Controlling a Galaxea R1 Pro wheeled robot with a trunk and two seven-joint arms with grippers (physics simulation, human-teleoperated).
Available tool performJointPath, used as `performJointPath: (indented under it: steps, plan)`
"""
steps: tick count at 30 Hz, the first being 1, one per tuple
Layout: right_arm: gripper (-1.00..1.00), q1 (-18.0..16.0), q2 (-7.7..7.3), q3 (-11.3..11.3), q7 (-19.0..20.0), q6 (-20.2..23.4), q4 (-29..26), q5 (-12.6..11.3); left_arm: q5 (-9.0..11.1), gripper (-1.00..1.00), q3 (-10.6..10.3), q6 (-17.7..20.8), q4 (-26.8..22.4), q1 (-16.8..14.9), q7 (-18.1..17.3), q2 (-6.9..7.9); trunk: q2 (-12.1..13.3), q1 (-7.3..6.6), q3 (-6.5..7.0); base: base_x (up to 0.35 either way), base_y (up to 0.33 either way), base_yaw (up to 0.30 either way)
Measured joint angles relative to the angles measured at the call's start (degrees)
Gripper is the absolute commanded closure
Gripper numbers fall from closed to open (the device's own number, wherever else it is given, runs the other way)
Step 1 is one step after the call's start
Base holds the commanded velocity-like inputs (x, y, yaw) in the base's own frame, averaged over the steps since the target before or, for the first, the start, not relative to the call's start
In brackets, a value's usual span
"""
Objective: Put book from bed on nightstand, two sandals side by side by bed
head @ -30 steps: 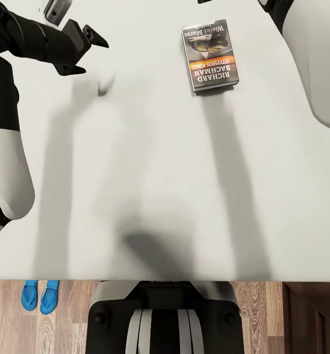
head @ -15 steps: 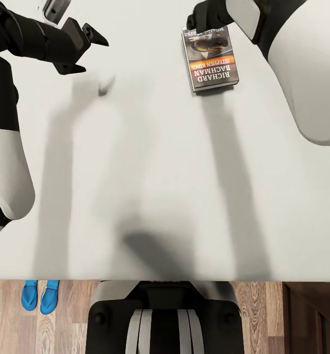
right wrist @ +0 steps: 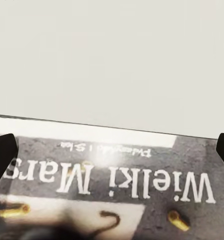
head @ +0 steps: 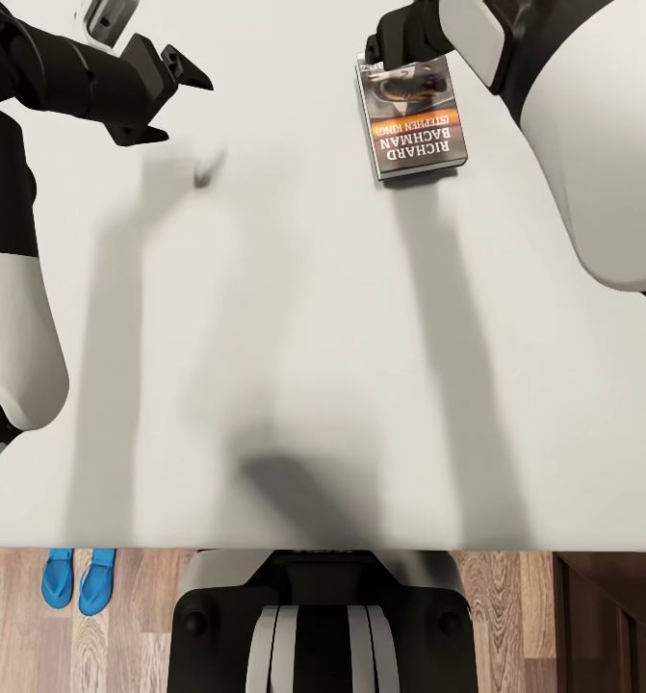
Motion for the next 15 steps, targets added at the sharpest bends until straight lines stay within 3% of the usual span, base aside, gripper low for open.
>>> performJointPath:
  steps: [10, 15]
  plan:
    - [-1.00, 0.1, 0.00, -0.6, -1.0, 0.0, -0.1, -0.9, -0.1, -1.00, -0.1, 0.0, 0.0, 0.0, 0.0, -0.02, 0.0, 0.00, 0.00, 0.000, 0.000, 0.000]
    - [-1.00, 0.1, 0.00, -0.2, -1.6, 0.2, -0.3, 0.1, -0.1, -1.00, 0.0, 0.0, -0.5, 0.1, 0.0, 0.03, 0.0, 0.02, 0.00, -0.067, 0.000, 0.000]
